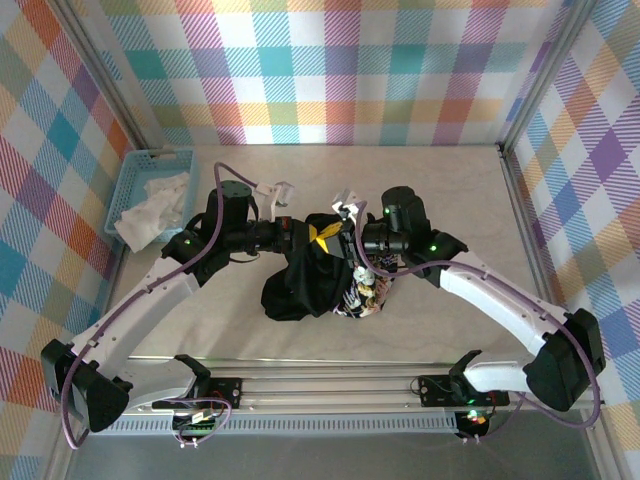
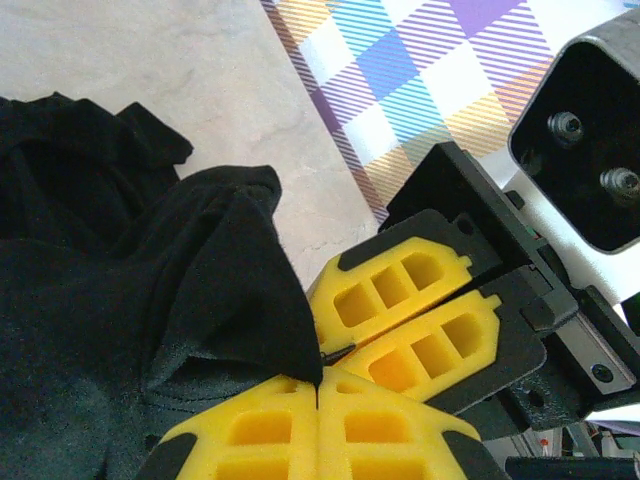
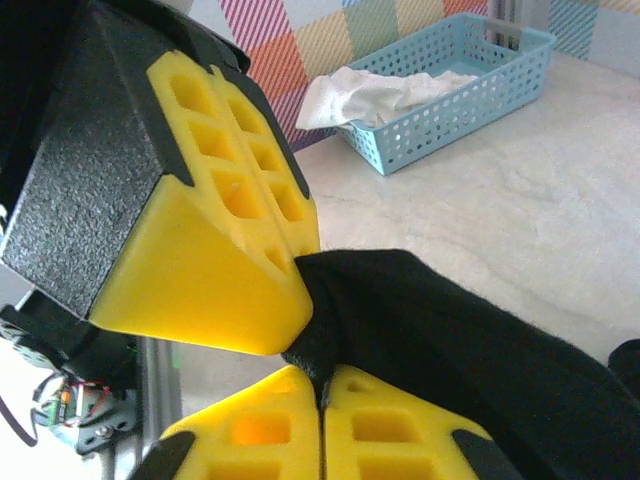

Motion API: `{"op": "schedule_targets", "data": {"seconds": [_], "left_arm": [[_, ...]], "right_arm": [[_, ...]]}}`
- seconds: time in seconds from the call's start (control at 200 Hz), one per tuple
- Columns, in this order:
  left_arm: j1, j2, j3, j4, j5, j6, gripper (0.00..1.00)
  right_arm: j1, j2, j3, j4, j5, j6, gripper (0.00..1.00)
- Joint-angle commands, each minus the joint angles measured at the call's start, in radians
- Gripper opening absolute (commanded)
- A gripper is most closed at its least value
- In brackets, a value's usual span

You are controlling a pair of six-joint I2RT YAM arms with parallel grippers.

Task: Fold the inside-out t-shirt

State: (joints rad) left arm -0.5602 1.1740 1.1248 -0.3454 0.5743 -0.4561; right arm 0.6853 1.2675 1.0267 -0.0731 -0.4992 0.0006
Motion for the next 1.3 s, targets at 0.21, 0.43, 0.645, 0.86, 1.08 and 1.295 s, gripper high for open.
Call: {"op": "schedule_targets", "data": {"seconds": [0.21,0.43,0.645,0.86,1.08,1.295], "left_arm": [[0.009,-0.004,0.040,-0.015,-0.086,0.024,0.00],[0.008,-0.073,-0.014,-0.065,-0.338,0.098,0.41],[-0.015,-0.106,-0.151,0.029,-0.248,0.086,0.67],[-0.014,-0.016,-0.118,-0.057,-0.476,0.132,0.49],[0.004,0.056,-0.115,-0.027,-0.598,0.128,0.34],[0.006,0.047,-0.118,-0.048,-0.634,0.167,0.55]], "right_arm": [[0.000,-0.032,0.053,-0.018,-0.022,0.036,0.00],[-0.059,0.007,0.151,0.062,-0.131,0.403,0.00],[-0.076,0.062,0.229,0.125,-0.205,0.565,0.00],[-0.143,0.049,0.236,0.211,-0.284,0.685,0.00],[-0.199,0.024,0.231,0.313,-0.332,0.781,0.00],[-0.209,0.054,0.222,0.382,-0.345,0.835,0.00]]}}
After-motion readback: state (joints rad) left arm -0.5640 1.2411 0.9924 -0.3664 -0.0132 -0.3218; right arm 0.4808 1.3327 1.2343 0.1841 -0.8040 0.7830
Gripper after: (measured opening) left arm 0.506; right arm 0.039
